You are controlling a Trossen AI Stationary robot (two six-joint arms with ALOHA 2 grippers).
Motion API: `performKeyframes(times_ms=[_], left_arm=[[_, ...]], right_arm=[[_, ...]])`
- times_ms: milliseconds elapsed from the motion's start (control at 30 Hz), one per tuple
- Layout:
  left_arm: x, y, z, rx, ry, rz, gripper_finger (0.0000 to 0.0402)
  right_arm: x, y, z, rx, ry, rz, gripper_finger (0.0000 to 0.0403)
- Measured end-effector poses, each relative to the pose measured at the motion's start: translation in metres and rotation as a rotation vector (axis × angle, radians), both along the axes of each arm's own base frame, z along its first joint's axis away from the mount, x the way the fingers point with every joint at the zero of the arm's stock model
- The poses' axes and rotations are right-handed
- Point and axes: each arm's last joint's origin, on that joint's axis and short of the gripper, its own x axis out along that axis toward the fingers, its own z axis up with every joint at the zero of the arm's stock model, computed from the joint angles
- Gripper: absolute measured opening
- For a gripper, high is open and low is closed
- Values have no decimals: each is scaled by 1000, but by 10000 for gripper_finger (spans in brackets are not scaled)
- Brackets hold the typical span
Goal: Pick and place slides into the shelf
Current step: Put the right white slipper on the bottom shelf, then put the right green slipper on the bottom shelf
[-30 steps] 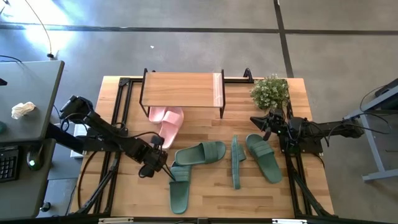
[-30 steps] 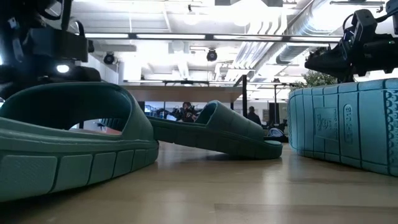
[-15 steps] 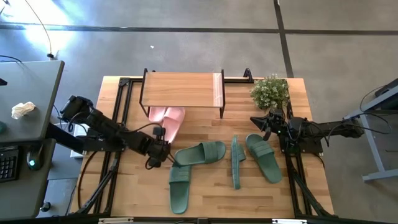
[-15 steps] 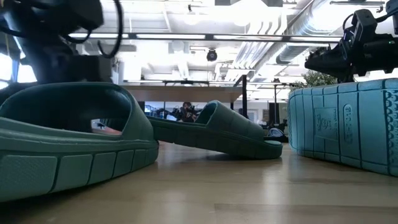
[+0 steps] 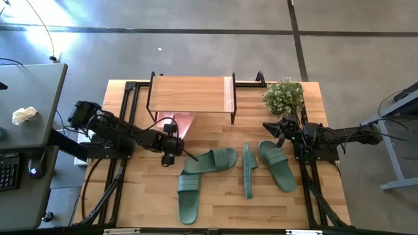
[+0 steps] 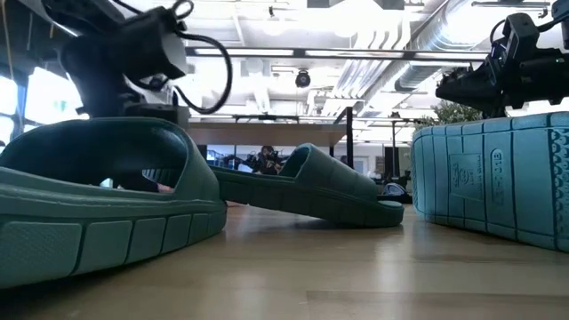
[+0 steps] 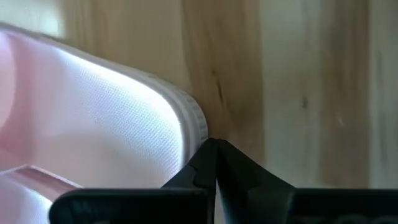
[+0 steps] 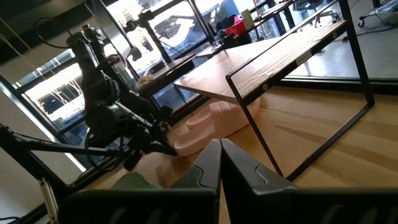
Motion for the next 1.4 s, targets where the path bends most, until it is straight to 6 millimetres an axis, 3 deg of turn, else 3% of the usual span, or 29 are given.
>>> performKeyframes(times_ms=[867,1400], left_arm=[[3,40,-4,73,-11,122,1],[8,37,-4,-54,-61,78,11]], right_arm=[[0,0,0,-5,2,0,0],[0,0,0,-6,2,-1,0]])
